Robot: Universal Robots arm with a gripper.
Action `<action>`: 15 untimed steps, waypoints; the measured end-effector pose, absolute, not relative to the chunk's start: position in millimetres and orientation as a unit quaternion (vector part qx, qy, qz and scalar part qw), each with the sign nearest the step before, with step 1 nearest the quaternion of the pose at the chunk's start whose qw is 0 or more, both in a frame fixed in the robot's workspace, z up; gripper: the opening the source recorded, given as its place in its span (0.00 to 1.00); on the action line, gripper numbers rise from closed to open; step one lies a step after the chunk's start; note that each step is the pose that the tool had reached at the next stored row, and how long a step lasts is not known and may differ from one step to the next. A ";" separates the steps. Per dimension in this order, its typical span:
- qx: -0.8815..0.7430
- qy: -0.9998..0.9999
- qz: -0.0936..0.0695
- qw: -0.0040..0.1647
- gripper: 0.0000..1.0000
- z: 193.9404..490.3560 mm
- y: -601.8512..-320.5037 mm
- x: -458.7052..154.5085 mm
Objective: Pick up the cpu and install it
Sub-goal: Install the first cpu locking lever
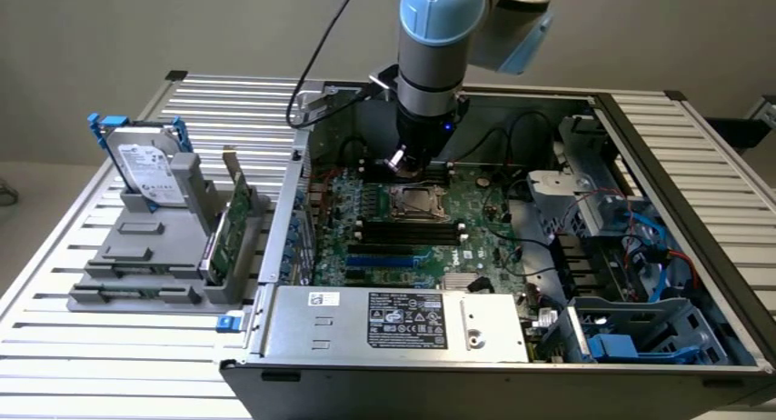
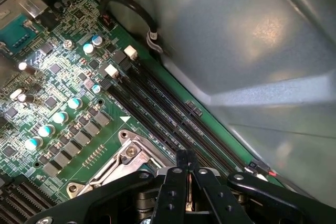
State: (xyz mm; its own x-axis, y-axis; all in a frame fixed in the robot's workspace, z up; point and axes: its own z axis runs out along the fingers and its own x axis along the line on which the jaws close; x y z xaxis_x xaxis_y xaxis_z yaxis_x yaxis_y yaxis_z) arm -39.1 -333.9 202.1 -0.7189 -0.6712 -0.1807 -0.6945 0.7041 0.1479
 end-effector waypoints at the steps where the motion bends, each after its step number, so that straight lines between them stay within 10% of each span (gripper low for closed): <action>1: -0.371 0.921 0.103 0.057 0.11 202.1 -334.1 -39.0; 15: -0.371 0.921 0.103 0.057 0.11 202.1 -335.7 -37.9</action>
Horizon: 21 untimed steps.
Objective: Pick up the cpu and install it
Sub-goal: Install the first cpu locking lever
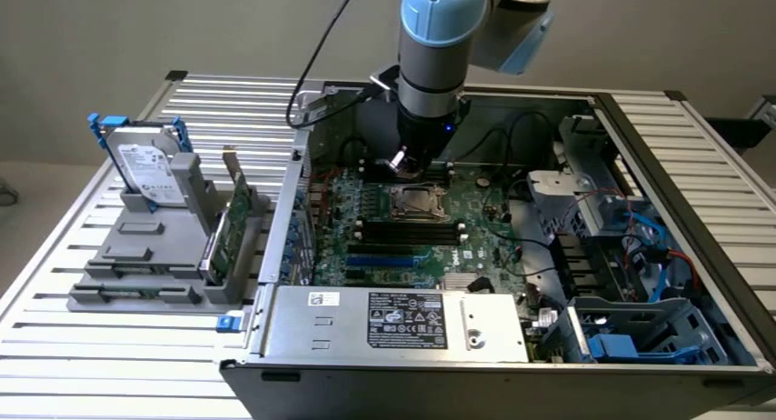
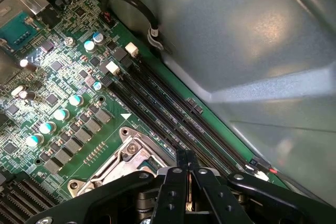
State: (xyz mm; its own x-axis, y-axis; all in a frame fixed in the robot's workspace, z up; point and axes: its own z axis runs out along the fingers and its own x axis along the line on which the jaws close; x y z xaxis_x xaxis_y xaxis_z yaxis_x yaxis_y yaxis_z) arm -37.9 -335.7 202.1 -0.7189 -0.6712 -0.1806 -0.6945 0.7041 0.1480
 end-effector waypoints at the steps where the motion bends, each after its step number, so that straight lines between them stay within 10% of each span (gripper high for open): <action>1: -0.371 0.921 0.103 0.057 0.11 202.1 -335.7 -37.9; 21: -0.370 0.921 0.104 0.055 0.11 213.8 -335.3 -38.1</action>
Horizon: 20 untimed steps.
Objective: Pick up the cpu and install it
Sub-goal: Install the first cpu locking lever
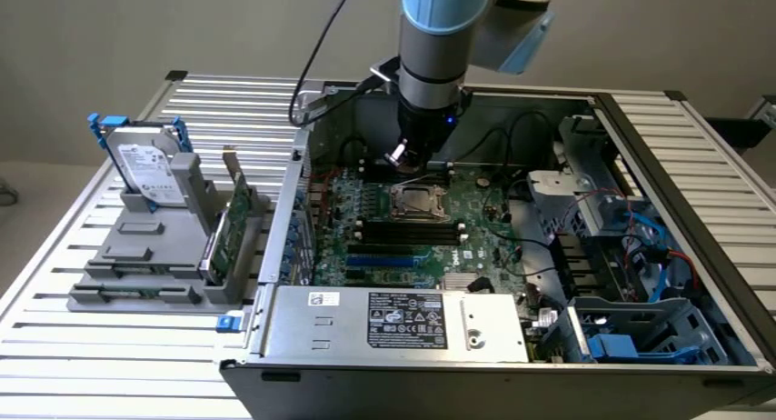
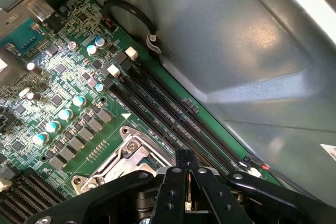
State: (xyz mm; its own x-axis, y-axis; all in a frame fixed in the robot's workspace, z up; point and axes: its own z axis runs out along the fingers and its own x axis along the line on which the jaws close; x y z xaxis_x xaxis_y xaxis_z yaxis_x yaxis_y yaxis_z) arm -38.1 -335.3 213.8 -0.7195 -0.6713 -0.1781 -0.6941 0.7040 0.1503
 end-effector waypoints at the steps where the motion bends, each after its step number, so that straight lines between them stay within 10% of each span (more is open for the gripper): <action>1: -0.370 0.921 0.104 0.055 0.11 214.2 -335.2 -38.1; 20: -0.370 0.921 0.104 0.055 0.11 211.8 -333.3 -38.1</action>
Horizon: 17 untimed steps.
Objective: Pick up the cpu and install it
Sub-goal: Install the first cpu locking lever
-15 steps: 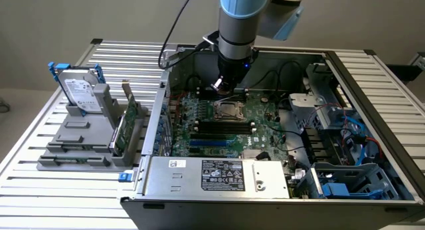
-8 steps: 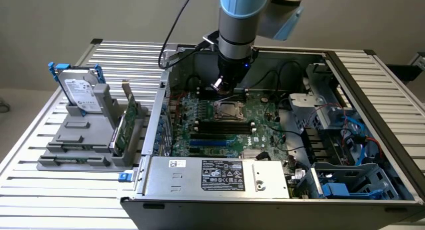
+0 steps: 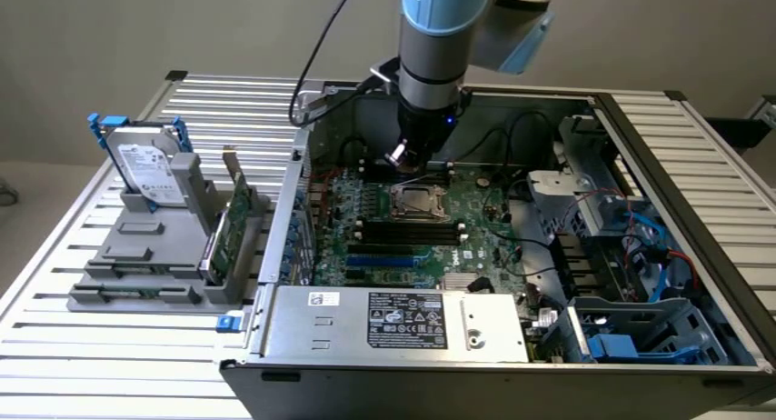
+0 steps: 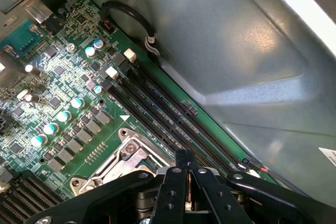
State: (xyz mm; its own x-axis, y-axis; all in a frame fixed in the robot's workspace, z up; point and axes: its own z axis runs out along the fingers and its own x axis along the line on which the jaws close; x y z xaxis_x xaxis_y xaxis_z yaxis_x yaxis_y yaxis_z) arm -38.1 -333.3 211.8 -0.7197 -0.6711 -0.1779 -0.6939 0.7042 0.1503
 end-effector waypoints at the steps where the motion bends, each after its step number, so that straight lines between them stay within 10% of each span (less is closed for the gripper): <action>1: -0.370 0.921 0.104 0.055 0.11 211.5 -333.3 -38.0; 17: -0.370 0.921 0.104 0.055 0.11 206.8 -333.3 -32.3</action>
